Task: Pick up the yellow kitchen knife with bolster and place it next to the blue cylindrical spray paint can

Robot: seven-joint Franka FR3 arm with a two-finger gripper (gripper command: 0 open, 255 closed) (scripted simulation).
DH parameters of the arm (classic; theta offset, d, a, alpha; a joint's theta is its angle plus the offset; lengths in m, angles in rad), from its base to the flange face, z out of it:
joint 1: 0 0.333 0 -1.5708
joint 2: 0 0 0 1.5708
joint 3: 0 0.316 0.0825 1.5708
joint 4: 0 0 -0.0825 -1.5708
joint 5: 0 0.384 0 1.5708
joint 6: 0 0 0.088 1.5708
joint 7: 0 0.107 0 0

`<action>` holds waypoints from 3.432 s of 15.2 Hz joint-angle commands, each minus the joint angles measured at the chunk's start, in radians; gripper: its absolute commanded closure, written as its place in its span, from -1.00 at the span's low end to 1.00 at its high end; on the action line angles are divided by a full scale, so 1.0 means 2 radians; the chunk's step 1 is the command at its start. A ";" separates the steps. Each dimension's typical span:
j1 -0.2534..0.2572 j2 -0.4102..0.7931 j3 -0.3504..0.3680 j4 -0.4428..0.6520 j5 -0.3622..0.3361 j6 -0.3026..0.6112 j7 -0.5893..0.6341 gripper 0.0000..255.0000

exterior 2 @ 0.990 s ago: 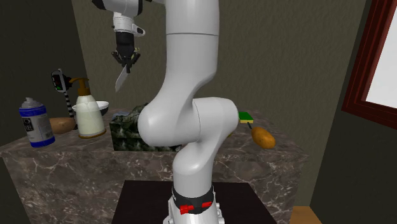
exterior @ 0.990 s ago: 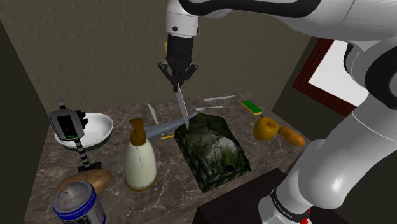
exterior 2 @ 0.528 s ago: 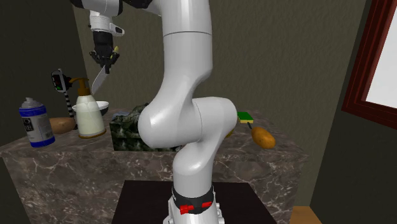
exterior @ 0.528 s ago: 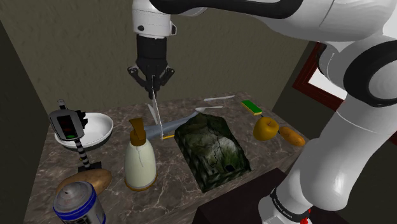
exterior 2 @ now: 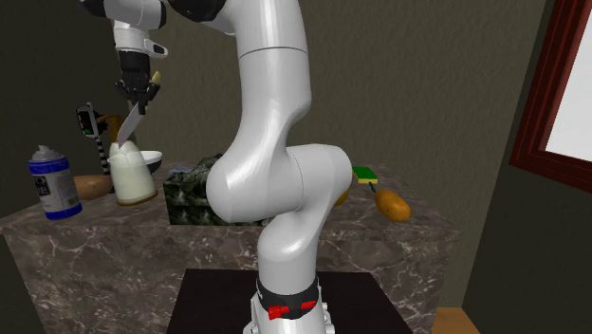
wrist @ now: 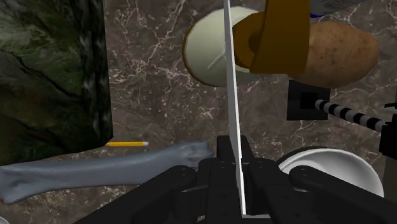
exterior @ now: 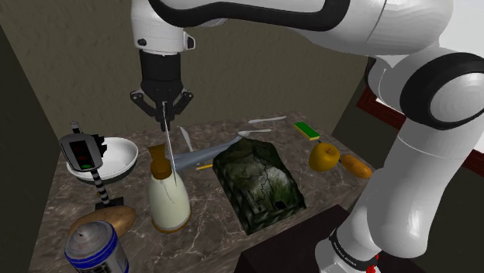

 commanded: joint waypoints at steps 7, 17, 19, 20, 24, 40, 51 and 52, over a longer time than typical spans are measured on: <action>-0.003 -0.009 -0.001 -0.066 0.003 0.058 -0.006 1.00; -0.004 -0.007 -0.002 -0.131 0.003 0.124 -0.010 1.00; -0.004 -0.005 -0.002 -0.142 0.003 0.137 -0.010 1.00; -0.004 -0.004 -0.002 -0.147 0.002 0.143 -0.011 1.00; -0.003 0.001 -0.003 -0.168 0.001 0.169 -0.011 1.00; 0.000 0.039 -0.006 -0.229 -0.012 0.266 -0.009 1.00; 0.002 0.054 -0.008 -0.241 -0.018 0.292 -0.007 1.00; 0.002 0.054 -0.008 -0.241 -0.018 0.291 -0.007 -1.00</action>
